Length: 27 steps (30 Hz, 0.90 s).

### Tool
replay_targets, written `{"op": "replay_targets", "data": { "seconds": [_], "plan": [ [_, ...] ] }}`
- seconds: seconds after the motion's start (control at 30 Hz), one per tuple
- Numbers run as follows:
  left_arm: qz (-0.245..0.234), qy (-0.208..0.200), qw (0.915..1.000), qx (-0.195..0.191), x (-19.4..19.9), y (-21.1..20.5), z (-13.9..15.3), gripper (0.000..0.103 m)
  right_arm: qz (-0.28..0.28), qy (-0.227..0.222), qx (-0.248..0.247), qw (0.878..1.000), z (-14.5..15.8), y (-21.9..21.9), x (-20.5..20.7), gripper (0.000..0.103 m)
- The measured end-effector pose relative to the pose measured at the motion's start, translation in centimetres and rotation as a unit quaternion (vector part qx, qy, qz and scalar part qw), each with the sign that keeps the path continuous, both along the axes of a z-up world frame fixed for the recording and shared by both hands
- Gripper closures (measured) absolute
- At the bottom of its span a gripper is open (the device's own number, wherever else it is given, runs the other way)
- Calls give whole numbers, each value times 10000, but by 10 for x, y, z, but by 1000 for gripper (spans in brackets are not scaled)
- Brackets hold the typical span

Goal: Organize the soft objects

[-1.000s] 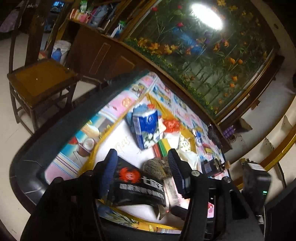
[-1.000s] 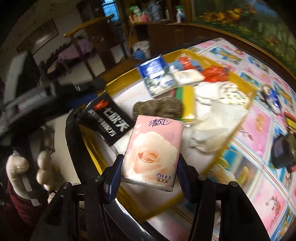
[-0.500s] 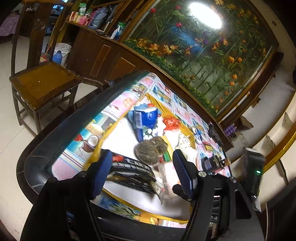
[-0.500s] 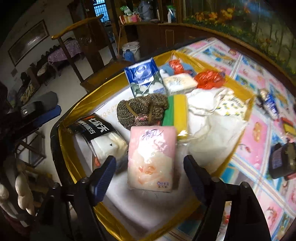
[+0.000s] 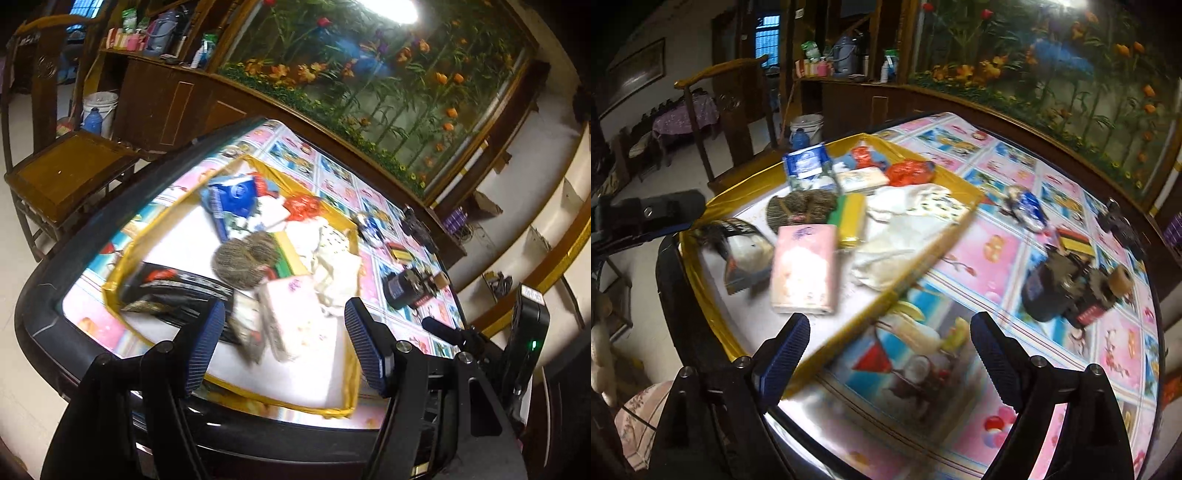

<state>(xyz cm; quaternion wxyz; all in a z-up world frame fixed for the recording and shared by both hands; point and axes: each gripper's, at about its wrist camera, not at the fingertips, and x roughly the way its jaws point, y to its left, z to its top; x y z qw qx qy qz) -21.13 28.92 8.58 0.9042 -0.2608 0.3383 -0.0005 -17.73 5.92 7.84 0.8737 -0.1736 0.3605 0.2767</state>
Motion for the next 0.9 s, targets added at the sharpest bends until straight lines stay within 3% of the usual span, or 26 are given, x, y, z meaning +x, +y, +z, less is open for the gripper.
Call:
{"op": "replay_targets", "data": {
  "seconds": [0.37, 0.9],
  "plan": [
    [-358, 54, 9988, 316, 1, -44, 14, 36, -580, -462, 121, 9972, 21, -49, -7, 13],
    [-710, 308, 9960, 446, 12, -81, 8, 36, -938, -487, 282, 9940, 23, -95, 5, 12]
  ]
}}
